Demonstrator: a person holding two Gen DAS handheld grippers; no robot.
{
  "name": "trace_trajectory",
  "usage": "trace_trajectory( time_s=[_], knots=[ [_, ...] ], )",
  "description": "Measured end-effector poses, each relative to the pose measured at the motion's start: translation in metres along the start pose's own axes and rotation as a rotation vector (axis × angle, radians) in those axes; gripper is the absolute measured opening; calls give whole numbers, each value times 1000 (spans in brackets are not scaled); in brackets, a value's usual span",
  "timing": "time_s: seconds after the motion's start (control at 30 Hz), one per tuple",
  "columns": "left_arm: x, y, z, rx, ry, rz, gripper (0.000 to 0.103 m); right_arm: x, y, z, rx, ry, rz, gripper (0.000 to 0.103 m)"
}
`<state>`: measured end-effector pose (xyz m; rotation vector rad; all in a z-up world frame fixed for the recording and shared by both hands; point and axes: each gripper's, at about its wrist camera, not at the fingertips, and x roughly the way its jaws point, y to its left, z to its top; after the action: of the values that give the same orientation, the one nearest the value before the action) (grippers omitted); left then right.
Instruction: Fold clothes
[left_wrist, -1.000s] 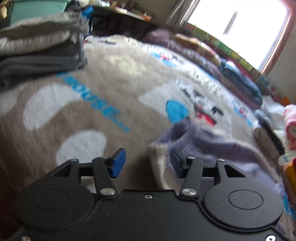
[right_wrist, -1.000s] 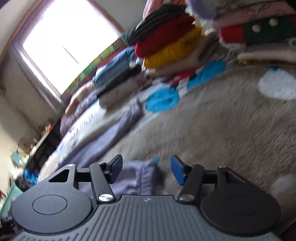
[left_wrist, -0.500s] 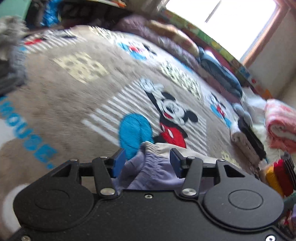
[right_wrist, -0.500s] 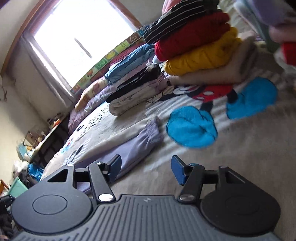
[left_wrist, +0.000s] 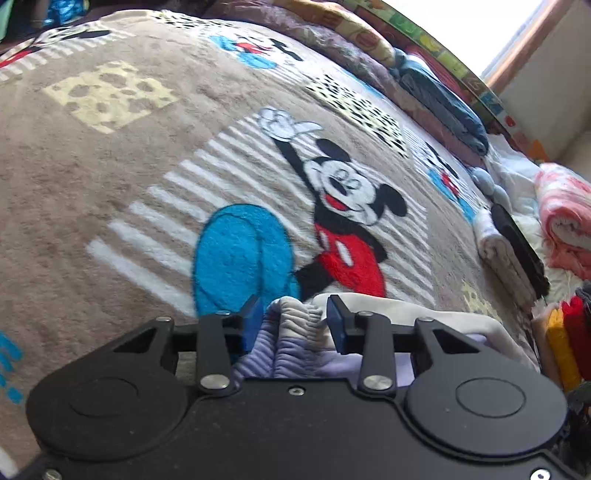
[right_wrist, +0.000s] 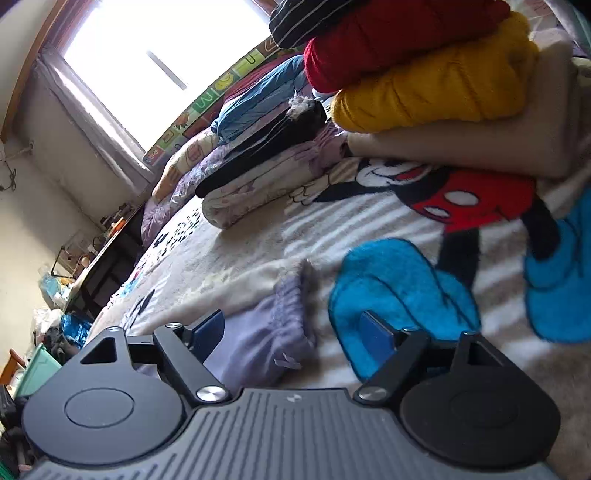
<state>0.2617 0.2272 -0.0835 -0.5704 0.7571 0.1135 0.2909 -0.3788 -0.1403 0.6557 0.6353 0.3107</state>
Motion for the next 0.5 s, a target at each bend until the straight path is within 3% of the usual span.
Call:
trace_trajectory(
  time_s=[0.13,0.27,0.43,0.47,0.5],
  knots=[
    [-14,-1,3,-8,-21,-73,35,17,7,6,-43,19,-10,81],
    [-8,7,2,-44,0,-56,35,27,14,5,-105,36,-21,82],
    [4,11,2,-69,23,-72,35,26,11,6,-91,31,-2,81],
    [8,10,3,-64,23,-64,30,26,11,6,-92,30,0,80],
    [11,9,3,-48,17,-59,20,27,12,6,-98,33,0,71]
  ],
)
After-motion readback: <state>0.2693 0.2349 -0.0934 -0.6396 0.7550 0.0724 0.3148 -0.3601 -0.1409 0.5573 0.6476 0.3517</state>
